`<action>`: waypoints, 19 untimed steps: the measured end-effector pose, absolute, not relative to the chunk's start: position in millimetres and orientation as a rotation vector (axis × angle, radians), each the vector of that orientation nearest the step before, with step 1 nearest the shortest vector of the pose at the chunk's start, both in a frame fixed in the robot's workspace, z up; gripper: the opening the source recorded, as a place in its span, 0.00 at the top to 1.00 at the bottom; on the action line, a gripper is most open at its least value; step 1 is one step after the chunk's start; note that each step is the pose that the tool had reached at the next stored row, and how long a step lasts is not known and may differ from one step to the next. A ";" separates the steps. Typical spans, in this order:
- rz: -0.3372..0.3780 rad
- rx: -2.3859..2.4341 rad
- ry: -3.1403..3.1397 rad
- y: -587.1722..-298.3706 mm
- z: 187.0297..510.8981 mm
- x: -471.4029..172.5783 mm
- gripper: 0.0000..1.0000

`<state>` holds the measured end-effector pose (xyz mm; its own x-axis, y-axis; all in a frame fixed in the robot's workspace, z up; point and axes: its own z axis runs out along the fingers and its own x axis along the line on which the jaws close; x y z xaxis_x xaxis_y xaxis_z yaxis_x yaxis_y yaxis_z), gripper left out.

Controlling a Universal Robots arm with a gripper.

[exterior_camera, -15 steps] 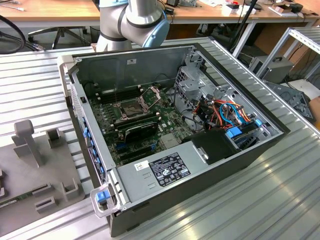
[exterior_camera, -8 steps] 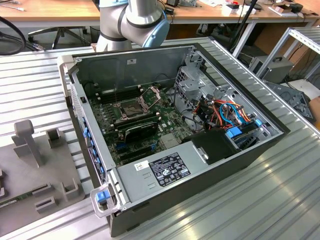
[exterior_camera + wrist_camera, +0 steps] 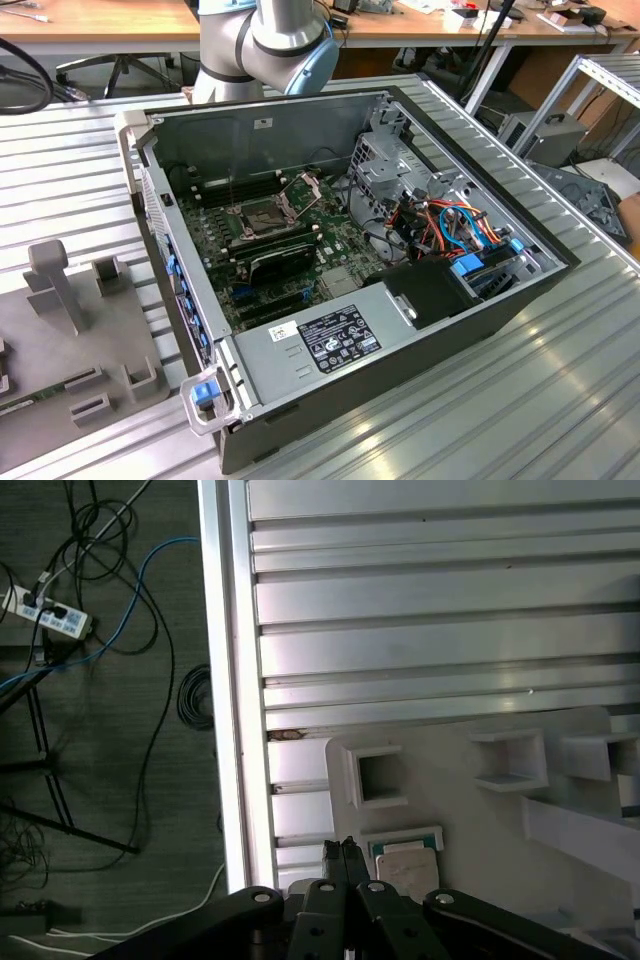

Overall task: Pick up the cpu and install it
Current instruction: 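Reach for the cpu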

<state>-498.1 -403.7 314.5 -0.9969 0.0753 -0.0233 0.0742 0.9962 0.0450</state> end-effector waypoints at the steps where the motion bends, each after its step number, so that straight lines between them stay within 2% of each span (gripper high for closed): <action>1: 0.069 0.117 3.114 -403.8 313.8 -498.1 0.89; 19: 0.069 0.117 3.114 -403.7 308.1 -498.1 0.89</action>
